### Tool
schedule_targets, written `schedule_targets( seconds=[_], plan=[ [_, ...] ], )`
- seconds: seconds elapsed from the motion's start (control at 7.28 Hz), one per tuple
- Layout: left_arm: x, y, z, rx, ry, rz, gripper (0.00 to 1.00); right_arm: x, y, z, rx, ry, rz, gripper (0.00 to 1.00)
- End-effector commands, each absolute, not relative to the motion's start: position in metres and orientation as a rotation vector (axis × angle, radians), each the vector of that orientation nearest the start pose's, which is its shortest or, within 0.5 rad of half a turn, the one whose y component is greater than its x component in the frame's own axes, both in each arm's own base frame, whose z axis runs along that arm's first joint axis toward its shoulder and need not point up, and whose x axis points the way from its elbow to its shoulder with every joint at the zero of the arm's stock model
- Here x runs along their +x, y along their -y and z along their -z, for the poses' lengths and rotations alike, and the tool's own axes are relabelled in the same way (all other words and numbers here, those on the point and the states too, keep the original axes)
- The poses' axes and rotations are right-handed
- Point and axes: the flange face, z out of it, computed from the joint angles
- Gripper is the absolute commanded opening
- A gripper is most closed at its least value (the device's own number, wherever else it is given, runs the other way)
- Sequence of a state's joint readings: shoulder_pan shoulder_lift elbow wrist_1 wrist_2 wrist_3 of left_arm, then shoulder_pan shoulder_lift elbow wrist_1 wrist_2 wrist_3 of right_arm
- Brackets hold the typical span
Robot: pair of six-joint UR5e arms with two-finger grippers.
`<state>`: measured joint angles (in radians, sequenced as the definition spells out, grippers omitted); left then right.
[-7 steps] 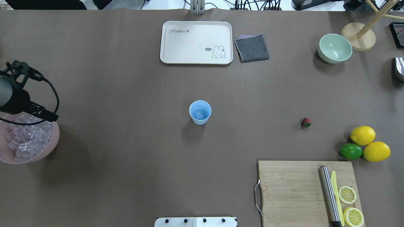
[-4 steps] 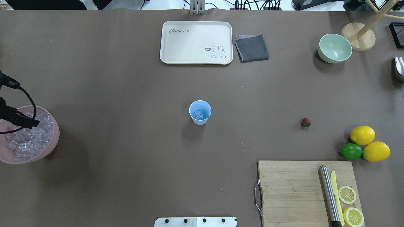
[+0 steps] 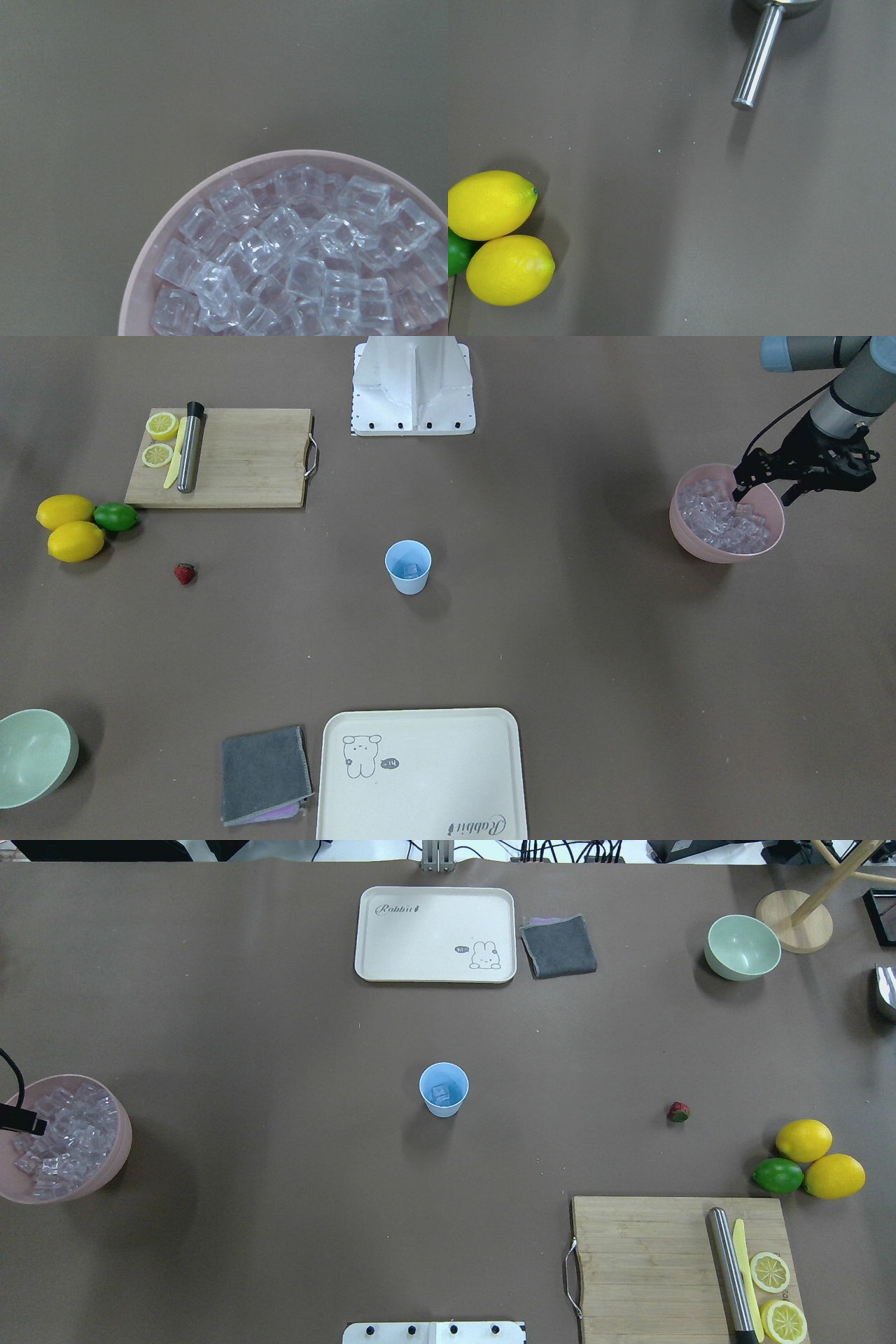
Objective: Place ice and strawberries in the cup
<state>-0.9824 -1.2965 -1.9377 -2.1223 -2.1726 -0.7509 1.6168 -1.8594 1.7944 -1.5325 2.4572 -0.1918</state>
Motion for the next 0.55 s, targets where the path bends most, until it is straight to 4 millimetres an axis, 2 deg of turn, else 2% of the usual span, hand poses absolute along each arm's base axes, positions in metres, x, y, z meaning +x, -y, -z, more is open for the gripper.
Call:
schedule_targets(
  seconds=[0.0, 0.14, 0.41],
  plan=[
    [0.174, 0.360, -0.553, 0.123, -0.851, -0.090, 0.93, 0.072, 0.366, -0.660, 0.083, 0.896, 0.124, 1.00],
    [0.189, 0.355, -0.555, 0.151, -0.825, -0.109, 0.93, 0.072, 0.366, -0.659, 0.084, 0.896, 0.125, 1.00],
    [0.201, 0.349, -0.554, 0.154, -0.829, -0.156, 0.92, 0.072, 0.366, -0.659, 0.084, 0.896, 0.125, 1.00]
  ],
)
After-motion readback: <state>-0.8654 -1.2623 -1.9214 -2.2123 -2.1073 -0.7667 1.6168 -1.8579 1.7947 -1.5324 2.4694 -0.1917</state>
